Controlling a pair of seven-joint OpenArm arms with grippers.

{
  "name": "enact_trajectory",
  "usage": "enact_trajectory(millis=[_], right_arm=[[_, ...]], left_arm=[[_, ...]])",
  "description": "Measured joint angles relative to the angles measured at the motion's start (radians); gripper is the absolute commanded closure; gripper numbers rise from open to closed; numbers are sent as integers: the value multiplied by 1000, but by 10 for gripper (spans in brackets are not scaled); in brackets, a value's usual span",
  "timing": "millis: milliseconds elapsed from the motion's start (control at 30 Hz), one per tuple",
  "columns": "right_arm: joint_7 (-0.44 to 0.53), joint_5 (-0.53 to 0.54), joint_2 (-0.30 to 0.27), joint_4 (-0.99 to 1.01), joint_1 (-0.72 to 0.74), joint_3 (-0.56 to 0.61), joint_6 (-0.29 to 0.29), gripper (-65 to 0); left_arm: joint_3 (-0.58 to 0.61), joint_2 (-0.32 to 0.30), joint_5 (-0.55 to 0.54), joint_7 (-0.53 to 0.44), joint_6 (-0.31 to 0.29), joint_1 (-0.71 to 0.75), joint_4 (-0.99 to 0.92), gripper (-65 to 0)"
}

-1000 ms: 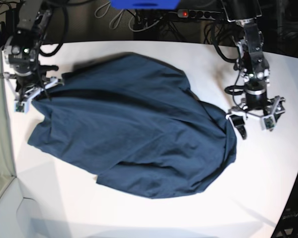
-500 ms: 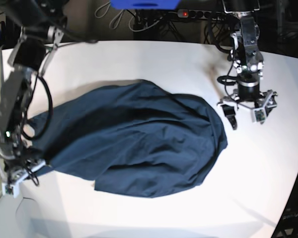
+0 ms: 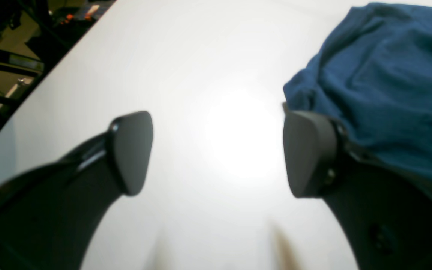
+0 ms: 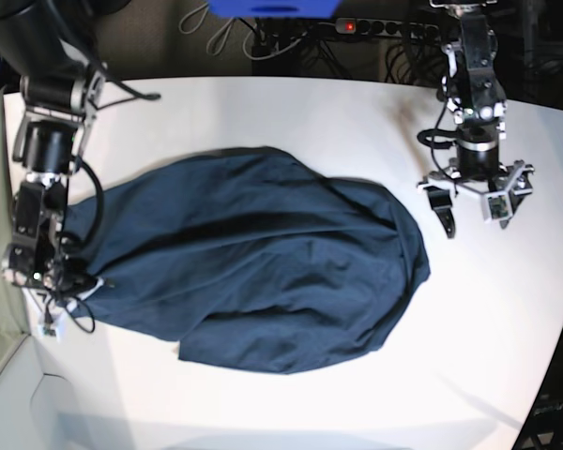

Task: Layout the t-shirt on the table in an organized manner, then fold the t-shirt properly
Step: 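Drag the held shirt corner outward with the right gripper to spread it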

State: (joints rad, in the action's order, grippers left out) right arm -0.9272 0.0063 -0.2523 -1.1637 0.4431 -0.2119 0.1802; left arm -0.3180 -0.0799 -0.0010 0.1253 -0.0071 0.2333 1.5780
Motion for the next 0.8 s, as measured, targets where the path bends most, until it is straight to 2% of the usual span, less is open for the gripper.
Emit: enact_trajectory(millis=[167,267,433,533,800], right_arm=[[-3,-6,-11,-200,-127,-8,0,-119],[10,-5,-11,-236,-165,-7,0,-119],[17,-8,-37,-140,-190,-6,1,-119],[80,3,-50,-49,-186,-5,2,-119],[164,-2,-64,42,-184,-6,-1,-119]], left_arm=[[5,0,0,3,0,-2,-3,-524],[6,11,0,0,0,-6,-6,-524],[6,11,0,-3,0,-6,-7,-524],[6,11,-1,2,0,-8,-7,-524],[6,11,0,-2,0,-9,-8,-524]])
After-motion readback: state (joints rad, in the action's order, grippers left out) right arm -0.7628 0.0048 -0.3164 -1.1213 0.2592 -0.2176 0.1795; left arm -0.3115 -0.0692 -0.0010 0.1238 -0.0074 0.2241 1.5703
